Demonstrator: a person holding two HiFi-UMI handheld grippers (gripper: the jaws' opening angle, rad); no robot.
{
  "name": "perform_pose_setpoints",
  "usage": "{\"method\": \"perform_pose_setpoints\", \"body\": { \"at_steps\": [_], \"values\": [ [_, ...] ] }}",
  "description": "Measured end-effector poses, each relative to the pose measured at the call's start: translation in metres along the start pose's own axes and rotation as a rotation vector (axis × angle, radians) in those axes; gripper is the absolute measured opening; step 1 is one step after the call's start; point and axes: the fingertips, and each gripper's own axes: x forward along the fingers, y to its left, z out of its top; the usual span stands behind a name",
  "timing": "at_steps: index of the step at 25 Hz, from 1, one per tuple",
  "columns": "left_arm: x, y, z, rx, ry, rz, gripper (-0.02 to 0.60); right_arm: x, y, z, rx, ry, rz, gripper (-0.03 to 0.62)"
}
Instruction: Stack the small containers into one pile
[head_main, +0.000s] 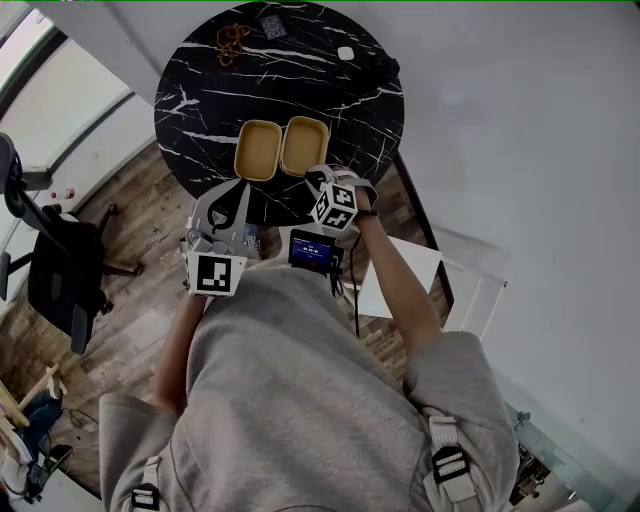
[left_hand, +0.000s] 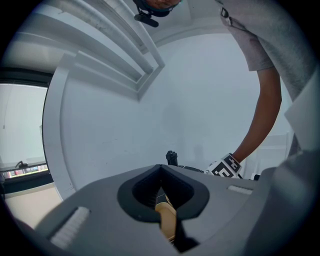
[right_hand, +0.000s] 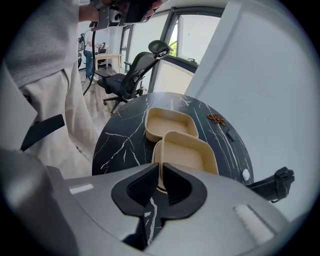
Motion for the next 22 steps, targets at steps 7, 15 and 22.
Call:
{"method": "perform_pose_setpoints", "body": {
  "at_steps": [7,15,22],
  "values": [
    [-0.002,0.001,0.001,-0.005,0.0,0.006,0.0,-0.005,-0.001,0.006,-0.003,-0.015,-0.017,0.048],
    [-0.003,0.002,-0.003,-0.003,0.016,0.012,0.0,0.008,0.001,0.001,0.011,0.002,0.009,0.048],
    [-0.001,0.001,-0.006,-0.009,0.021,0.011,0.0,0.014,0.004,-0.003,0.036,0.009,0.024,0.048]
  ]
}}
